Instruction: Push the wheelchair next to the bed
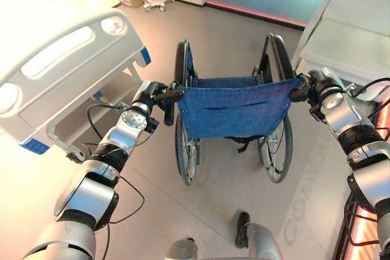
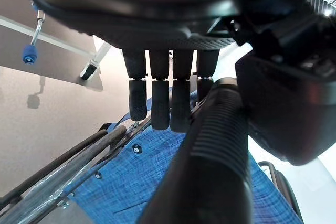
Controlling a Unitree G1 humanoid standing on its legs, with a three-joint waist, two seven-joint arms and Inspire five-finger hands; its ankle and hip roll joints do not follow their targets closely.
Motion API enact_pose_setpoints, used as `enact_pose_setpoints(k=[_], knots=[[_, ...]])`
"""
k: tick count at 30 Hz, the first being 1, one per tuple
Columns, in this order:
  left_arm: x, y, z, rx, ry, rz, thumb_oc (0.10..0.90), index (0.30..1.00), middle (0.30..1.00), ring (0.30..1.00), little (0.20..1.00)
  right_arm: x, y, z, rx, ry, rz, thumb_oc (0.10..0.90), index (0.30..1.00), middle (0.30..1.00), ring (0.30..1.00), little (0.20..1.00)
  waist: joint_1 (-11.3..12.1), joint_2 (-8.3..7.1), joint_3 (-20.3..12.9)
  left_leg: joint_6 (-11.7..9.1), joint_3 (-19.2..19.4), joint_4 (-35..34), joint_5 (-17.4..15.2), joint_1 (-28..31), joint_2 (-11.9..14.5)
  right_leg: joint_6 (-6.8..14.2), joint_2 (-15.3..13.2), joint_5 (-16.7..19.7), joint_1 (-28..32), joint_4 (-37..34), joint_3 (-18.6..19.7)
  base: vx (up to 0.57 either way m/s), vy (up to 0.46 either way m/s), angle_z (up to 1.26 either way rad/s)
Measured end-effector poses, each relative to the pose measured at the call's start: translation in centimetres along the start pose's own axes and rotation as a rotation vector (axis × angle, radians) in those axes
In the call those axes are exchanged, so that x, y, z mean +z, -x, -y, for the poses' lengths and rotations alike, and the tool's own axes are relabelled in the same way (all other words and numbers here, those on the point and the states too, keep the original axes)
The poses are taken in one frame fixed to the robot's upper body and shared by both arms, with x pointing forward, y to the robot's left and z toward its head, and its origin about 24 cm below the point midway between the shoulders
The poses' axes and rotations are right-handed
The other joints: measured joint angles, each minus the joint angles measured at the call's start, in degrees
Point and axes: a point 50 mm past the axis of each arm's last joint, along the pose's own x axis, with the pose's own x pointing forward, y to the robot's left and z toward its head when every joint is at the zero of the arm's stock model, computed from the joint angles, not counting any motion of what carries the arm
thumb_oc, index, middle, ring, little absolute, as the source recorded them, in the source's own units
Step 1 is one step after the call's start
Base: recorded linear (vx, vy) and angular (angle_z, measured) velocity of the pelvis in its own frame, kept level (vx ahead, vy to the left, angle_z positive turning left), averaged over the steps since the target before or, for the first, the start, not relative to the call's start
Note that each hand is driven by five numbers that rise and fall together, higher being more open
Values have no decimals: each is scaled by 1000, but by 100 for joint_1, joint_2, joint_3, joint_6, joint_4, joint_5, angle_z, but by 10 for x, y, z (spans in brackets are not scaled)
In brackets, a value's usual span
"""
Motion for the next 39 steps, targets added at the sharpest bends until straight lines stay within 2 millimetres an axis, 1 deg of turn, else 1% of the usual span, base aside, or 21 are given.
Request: enact_pose_setpoints(k=[5,6,7,8,9,11,12,15,16,19,21,22,23,24,25,26,27,28,32,36,39], knots=[[2,-1,2,-6,-16,3,400,300,300,300,300,-4,0,0,1,-2,-11,400,300,300,300,300,-133,-63,-151,-117,510,205,178,-113,48,-295,-35,-93,138,-38,-154,266,-198,25],[0,-1,3,-7,-22,-5,400,300,300,300,300,-5,0,-3,10,-4,-14,400,300,300,300,300,-103,-87,-169,-118,608,456,233,-186,41,-333,-9,-104,248,-99,-178,491,-252,21],[-3,-2,7,-14,-37,-23,400,300,300,300,300,-10,-1,-11,17,-10,-33,400,300,300,300,300,-122,-161,-133,-166,673,1602,240,-708,14,-423,62,-123,516,-366,28,406,-168,17],[-6,-2,10,-16,-48,-36,400,300,300,300,300,-12,-1,-18,33,-14,-45,400,300,300,300,300,-66,-235,-129,-129,662,1886,249,-897,-55,-420,92,-118,672,-476,84,408,-58,13],[-10,-2,11,-29,-73,-49,400,300,300,300,300,-21,0,-29,51,-17,-66,400,300,300,300,300,-5,-395,-121,-107,685,1553,251,-1044,-304,-413,92,-94,983,-740,270,299,-11,-9],[-19,1,16,-55,-79,-72,400,300,300,300,300,-29,1,-38,75,-16,-87,400,300,300,300,300,143,-447,-122,18,932,819,379,-1208,-438,-414,141,-94,1349,-1003,367,459,47,-30],[-23,2,20,-71,-79,-81,400,300,300,300,300,-32,2,-46,92,-16,-95,400,300,300,300,300,223,-381,-108,-31,1091,202,622,-1343,-455,-430,240,-120,1655,-1219,439,433,57,-31],[-28,4,24,-90,-75,-85,400,300,300,300,300,-39,2,-44,90,-10,-115,400,300,300,300,300,369,-228,-20,-133,1239,-382,1197,-1716,-493,-424,370,-132,2097,-1437,533,457,114,-39],[-28,4,25,-102,-67,-85,400,300,300,300,300,-40,2,-41,82,-8,-117,400,300,300,300,300,411,-62,-2,-381,1200,-764,1400,-1944,-464,-537,496,-259,2277,-1478,678,316,155,-40],[-28,6,25,-111,-44,-81,400,300,300,300,300,-39,2,-38,82,4,-105,400,300,300,300,300,743,129,-23,-432,1171,-796,1447,-2205,-406,-518,524,-391,2372,-1447,1061,377,205,-104],[-29,6,22,-114,-39,-82,400,300,300,300,300,-39,2,-38,87,6,-98,400,300,300,300,300,841,130,-57,-262,1133,-145,1349,-2202,-466,-273,332,-550,2561,-1450,1113,428,176,-64],[-30,7,22,-119,-35,-85,400,300,300,300,300,-40,3,-41,97,5,-102,400,300,300,300,300,838,82,-103,-53,1012,171,1212,-1969,-575,-63,178,-720,2700,-1430,1075,327,136,-33],[-32,8,23,-124,-34,-90,400,300,300,300,300,-42,3,-43,103,8,-107,400,300,300,300,300,839,121,-201,-5,919,75,1130,-1765,-582,49,182,-815,2732,-1385,1071,364,157,-23],[-29,7,19,-111,-36,-79,400,300,300,300,300,-43,3,-47,114,9,-110,400,300,300,300,300,794,-88,-227,317,1072,-79,1448,-1621,-815,258,-82,-1004,2758,-1145,983,261,129,-29],[-23,6,13,-91,-48,-56,400,300,300,300,300,-41,3,-48,115,-10,-109,400,300,300,300,300,818,-232,-231,572,1174,-120,1627,-1578,-874,314,-217,-1042,2664,-909,846,196,102,-30],[-19,5,9,-82,-55,-47,400,300,300,300,300,-40,2,-49,115,-18,-108,400,300,300,300,300,831,-289,-234,678,1151,-109,1707,-1573,-912,322,-267,-1051,2649,-831,773,145,97,-50],[-13,3,4,-74,-73,-35,400,300,300,300,300,-37,1,-50,116,-41,-109,400,300,300,300,300,867,-337,-247,985,1159,-78,1936,-1554,-940,290,-310,-1098,2606,-665,614,76,77,-31],[-9,1,-1,-54,-84,-34,400,300,300,300,300,-34,1,-52,110,-53,-105,400,300,300,300,300,823,-432,-249,1104,1172,-54,1848,-1563,-1011,235,-328,-1149,2559,-460,540,84,91,-30],[12,-4,-17,25,-94,6,400,300,300,300,300,-12,-5,-35,62,-81,-56,400,300,300,300,300,841,-533,-259,1244,1250,-85,1720,-1720,-1183,269,-318,-1082,2433,-59,312,154,106,-29],[15,-5,-10,17,-86,22,400,300,300,300,300,-15,-6,-27,40,-71,-55,400,300,300,300,300,840,-540,-262,1392,1074,-50,1613,-1582,-1439,517,-343,-856,2691,185,304,307,104,-1],[7,-2,2,-6,-79,17,400,300,300,300,300,-27,-5,-33,52,-60,-76,400,300,300,300,300,882,-485,-266,1398,585,-310,1615,-1161,-1523,259,-366,-969,2473,699,300,222,-46,-10]])
